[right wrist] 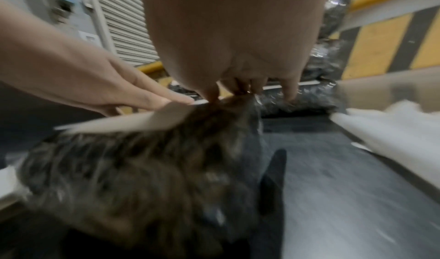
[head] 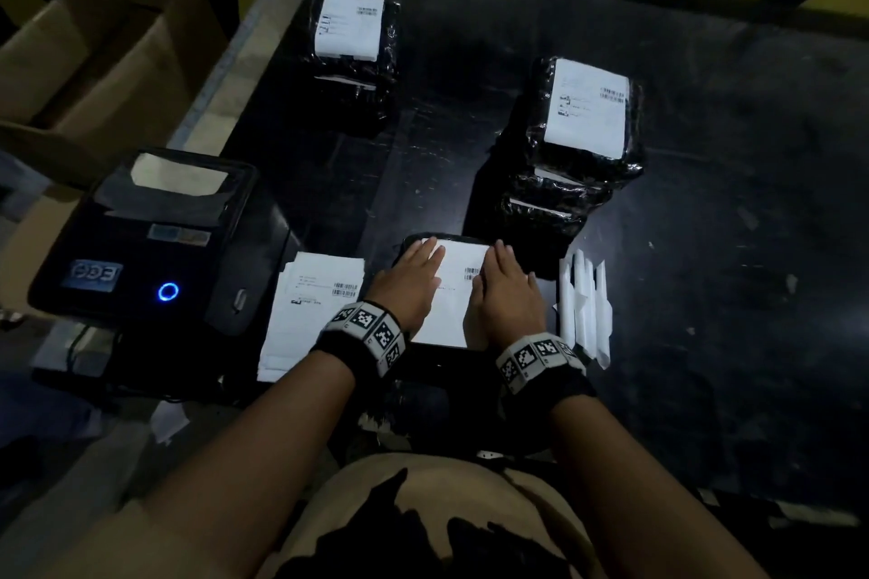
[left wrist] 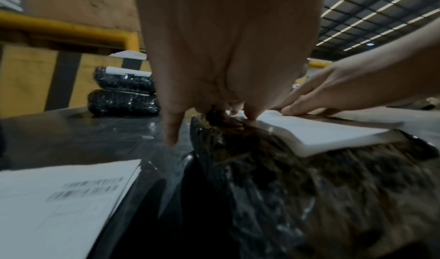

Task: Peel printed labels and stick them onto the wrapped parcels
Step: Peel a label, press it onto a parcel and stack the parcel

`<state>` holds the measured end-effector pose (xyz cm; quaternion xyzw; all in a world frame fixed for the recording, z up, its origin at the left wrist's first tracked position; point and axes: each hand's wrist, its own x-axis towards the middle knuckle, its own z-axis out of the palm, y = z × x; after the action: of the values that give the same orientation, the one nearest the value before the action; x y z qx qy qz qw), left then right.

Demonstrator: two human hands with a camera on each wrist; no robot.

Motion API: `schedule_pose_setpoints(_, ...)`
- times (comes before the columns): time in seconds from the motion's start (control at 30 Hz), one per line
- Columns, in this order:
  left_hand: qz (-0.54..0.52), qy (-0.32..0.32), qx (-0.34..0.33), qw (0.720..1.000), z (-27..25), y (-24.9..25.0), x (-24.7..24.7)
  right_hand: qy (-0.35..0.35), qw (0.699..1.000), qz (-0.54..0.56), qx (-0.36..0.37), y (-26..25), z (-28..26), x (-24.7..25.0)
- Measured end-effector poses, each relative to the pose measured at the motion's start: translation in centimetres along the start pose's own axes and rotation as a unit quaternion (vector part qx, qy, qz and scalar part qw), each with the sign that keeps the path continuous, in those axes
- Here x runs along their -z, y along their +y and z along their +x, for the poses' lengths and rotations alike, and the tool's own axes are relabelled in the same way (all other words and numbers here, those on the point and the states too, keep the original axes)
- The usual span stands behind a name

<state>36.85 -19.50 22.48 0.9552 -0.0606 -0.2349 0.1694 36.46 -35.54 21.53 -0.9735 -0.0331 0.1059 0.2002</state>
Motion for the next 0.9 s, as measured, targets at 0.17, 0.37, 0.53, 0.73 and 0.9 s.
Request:
schedule_pose_setpoints(0.17,-0.017,0.026,-0.022,0.999,0.4,-0.8,-0.7,-0.038,0.994,-0.05,0.095,-1.9,0.3,-0.2)
schedule_pose_setpoints(0.37,-0.039,0.024,-0.033,0.998,0.7,-1.1,-0.5,-0.031,0.997,-0.066,-0.017,0.2,1.2,0.5)
schedule_pose_setpoints(0.53,-0.044,0.011,-0.045,0.998,1.2,-1.3,-0.4,-0.019,0.997,-0.038,0.07,-1.5,-0.4,0.1)
schedule_pose_setpoints(0.73,-0.049,0.003,-0.043,0.998,0.8,-1.0,0.0,-0.044,0.997,-0.063,0.005,-0.3,-3.0,-0.8)
schedule_pose_setpoints(0.9,-0.054,-0.022,-0.043,0.997,0.9,-1.0,0.4,-0.04,0.993,-0.093,-0.056,1.0,-2.4,0.2)
